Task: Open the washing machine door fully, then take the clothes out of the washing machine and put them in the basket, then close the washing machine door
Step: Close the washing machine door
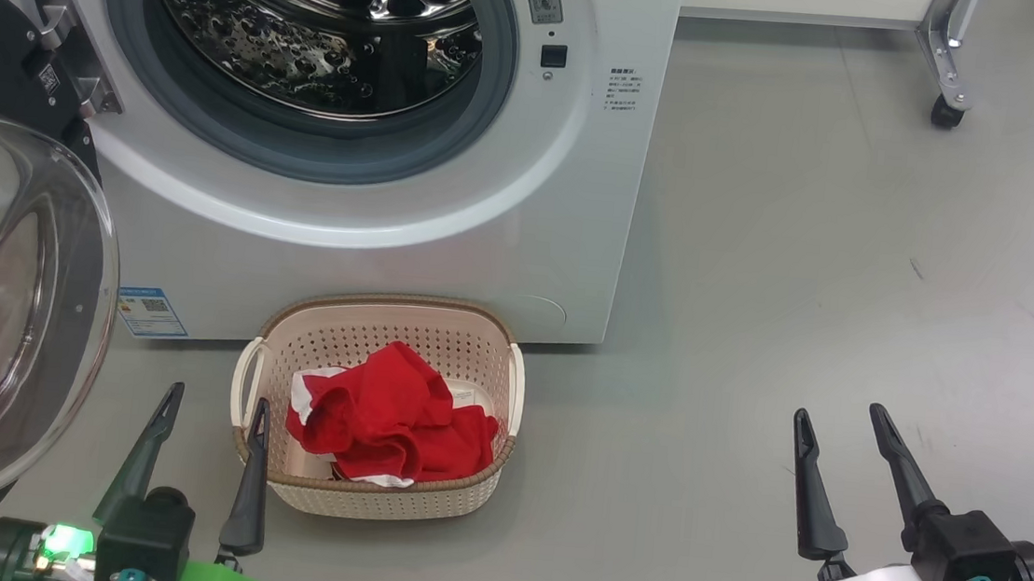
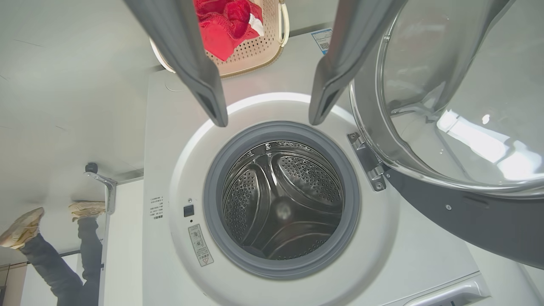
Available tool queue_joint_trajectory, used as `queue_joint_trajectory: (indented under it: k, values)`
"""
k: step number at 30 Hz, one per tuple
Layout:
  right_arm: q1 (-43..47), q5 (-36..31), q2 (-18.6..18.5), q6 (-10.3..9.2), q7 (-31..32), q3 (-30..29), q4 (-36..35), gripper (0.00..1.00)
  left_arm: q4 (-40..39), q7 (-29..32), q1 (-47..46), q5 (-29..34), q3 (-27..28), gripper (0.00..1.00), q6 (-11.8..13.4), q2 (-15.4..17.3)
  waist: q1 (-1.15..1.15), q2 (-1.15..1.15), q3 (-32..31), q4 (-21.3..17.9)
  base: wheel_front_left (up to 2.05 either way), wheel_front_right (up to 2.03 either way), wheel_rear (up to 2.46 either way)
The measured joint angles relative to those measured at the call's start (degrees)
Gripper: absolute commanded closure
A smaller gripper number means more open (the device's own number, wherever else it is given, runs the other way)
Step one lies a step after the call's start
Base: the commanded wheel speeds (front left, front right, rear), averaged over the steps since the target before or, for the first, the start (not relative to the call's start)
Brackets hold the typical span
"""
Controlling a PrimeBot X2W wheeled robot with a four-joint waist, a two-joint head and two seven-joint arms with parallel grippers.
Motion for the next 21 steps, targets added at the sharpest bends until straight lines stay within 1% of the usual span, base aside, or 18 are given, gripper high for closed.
queue_joint_trajectory:
  k: [5, 7, 21]
  values:
    - [0.0, 0.0, 0.0, -0.04, 0.0, 0.0, 0.0, 0.00, 0.0, 0.2, 0.0, 0.0, 0.0, 0.00, 0.0, 0.0, 0.00, 0.00, -0.2, 0.1, -0.15, 0.15, 0.00]
    - [0.0, 0.0, 0.0, -0.49, 0.0, 0.0, 0.0, 0.00, 0.0, 0.5, 0.0, 0.0, 0.0, 0.00, 0.0, 0.0, 0.00, 0.00, -0.3, 0.1, -0.01, 0.01, 0.00]
    - [0.0, 0.0, 0.0, -0.51, 0.0, 0.0, 0.2, 0.00, -0.1, 0.5, 0.0, 0.0, -0.1, 0.00, 0.0, 0.0, 0.00, 0.00, -0.8, 0.4, 0.00, 0.00, 0.00]
